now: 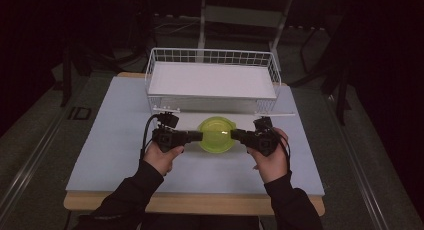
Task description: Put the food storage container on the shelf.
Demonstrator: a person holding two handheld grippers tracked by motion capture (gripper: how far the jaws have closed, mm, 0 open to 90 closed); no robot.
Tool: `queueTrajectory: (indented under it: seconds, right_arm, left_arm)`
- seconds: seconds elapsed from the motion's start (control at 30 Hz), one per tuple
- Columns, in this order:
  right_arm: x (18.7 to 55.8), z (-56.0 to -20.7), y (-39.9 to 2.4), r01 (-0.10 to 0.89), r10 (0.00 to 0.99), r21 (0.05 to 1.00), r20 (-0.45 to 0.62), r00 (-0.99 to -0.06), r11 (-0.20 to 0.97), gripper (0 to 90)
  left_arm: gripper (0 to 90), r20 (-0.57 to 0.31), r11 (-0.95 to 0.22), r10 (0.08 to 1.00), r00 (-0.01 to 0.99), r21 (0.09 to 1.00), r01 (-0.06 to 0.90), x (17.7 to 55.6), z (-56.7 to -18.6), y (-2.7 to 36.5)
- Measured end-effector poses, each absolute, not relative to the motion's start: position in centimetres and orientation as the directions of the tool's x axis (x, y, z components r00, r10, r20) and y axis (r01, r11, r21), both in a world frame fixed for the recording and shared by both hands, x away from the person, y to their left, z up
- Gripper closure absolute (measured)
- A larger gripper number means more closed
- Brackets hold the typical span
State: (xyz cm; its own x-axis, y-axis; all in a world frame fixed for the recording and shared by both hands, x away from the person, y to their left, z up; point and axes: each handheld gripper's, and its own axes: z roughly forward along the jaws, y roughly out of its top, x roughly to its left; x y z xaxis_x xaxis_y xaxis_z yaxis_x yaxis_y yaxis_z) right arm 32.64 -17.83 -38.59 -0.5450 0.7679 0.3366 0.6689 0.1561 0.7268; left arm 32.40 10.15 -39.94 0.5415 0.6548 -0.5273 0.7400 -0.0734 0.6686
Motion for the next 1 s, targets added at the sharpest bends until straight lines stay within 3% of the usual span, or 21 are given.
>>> queueTrajectory:
  seconds: [0.53, 1.0]
  right_arm:
    - [33.7, -33.3, -17.2, 0.626, 0.772, 0.771, 0.326, -0.545, 0.116, 79.9]
    - [37.7, -28.8, -16.0, 0.618, 0.809, 0.780, 0.299, -0.505, 0.098, 79.6]
  left_arm:
    - [82.2, -0.496, -0.037, 0.664, 0.559, 0.725, 0.688, 33.5, -34.2, 10.7]
    - [82.3, -0.506, 0.012, 0.689, 0.519, 0.724, 0.690, 37.2, -30.2, 10.9]
